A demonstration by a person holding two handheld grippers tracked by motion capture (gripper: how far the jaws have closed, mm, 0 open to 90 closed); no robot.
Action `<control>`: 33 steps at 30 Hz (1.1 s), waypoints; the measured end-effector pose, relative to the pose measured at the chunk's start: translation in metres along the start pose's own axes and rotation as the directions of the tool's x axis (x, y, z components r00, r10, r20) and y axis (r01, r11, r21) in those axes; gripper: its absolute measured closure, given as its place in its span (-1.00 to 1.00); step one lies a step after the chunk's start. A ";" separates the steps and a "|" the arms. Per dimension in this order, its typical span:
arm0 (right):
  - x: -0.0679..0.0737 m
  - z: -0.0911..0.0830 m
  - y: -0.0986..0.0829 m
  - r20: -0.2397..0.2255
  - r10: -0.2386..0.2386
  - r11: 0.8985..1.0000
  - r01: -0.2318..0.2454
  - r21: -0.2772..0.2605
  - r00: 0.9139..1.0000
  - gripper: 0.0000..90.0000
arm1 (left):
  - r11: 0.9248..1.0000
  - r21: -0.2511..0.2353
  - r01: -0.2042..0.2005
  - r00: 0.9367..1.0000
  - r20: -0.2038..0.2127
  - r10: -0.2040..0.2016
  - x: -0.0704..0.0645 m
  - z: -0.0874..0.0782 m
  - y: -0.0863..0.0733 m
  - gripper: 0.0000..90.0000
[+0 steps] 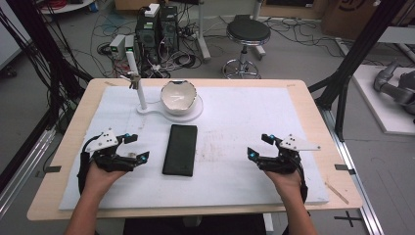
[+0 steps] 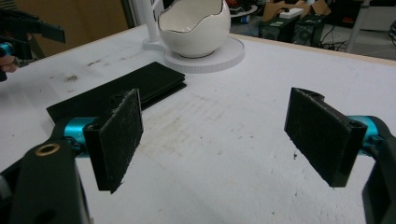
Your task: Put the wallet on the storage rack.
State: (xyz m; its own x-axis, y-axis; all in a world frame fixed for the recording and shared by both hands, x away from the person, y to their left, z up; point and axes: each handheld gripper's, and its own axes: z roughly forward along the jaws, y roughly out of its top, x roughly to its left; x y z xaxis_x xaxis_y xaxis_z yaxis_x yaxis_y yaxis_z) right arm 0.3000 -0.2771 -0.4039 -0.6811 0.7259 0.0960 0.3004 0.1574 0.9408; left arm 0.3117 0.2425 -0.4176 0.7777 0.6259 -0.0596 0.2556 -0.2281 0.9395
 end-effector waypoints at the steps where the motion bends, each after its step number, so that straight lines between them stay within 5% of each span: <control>1: 0.000 0.000 0.000 0.000 0.000 1.000 0.000 0.000 1.000 -0.56 | 1.000 0.000 0.002 1.000 -0.001 -0.002 0.000 0.000 0.000 -0.61; 10: 0.000 -0.001 -0.002 0.024 -0.025 0.999 0.025 0.029 0.999 -0.56 | 0.999 0.015 0.035 0.999 0.005 -0.035 0.001 0.003 -0.003 -0.61; 16: 0.002 0.003 -0.003 0.034 -0.064 0.997 0.062 0.052 0.997 -0.56 | 0.992 0.108 0.062 0.998 0.016 -0.064 0.000 0.013 -0.011 -0.63; 24: 0.002 0.004 -0.003 0.036 -0.067 0.996 0.065 0.053 0.997 -0.56 | 0.990 0.110 0.087 0.995 0.042 -0.092 -0.005 0.024 -0.014 -0.63; 31: -0.001 0.004 -0.004 0.034 -0.070 0.996 0.068 0.060 0.997 -0.56 | 0.979 0.155 0.134 0.985 0.085 -0.148 -0.014 0.045 -0.014 -0.63; 33: -0.001 0.002 -0.004 0.039 -0.072 0.996 0.070 0.060 0.997 -0.56 | 0.969 0.188 0.161 0.981 0.080 -0.178 -0.017 0.056 -0.013 -0.63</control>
State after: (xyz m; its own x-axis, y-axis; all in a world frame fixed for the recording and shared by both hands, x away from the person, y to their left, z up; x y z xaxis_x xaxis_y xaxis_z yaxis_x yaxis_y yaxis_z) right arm 0.3012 -0.2772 -0.4090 -0.6741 0.7385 0.0150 0.2918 0.2476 0.9239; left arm 0.3272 0.1935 -0.4476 0.7630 0.5948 -0.2531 0.4810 -0.2608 0.8371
